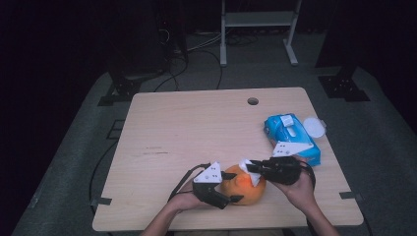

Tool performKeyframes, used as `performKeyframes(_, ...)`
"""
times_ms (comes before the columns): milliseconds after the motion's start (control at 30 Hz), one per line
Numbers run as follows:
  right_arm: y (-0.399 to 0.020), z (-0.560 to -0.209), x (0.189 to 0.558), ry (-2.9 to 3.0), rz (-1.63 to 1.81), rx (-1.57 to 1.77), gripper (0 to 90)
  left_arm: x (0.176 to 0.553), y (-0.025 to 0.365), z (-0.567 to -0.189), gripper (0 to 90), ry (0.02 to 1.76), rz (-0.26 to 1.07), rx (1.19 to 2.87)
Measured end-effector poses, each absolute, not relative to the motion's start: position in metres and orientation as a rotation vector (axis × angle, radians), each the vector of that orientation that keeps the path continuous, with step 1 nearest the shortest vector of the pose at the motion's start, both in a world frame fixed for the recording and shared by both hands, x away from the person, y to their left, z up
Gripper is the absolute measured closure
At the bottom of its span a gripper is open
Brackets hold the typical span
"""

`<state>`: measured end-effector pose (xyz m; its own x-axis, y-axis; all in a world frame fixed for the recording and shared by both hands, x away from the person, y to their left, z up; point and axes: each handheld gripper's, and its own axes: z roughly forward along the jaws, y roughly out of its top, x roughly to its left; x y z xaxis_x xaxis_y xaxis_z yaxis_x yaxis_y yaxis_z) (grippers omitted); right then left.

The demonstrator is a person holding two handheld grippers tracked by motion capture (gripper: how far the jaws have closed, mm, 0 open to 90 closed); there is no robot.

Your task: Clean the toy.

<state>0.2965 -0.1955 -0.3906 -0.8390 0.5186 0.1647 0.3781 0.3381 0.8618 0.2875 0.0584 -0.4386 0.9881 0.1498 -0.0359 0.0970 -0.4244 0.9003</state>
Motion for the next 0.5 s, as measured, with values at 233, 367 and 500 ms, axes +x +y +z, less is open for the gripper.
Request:
performKeyframes(233,-0.181,-0.389,0.295,2.491,1.457,0.759,80.1,0.284,0.057,-0.438,30.9,0.165,0.089,2.023)
performKeyframes(367,-0.207,-0.396,0.306,2.441,1.399,0.882,80.2,0.285,0.058,-0.438,30.9,0.176,0.094,2.024)
performKeyframes(500,-0.224,-0.405,0.31,2.443,1.405,0.965,80.6,0.289,0.061,-0.439,31.1,0.192,0.088,2.014)
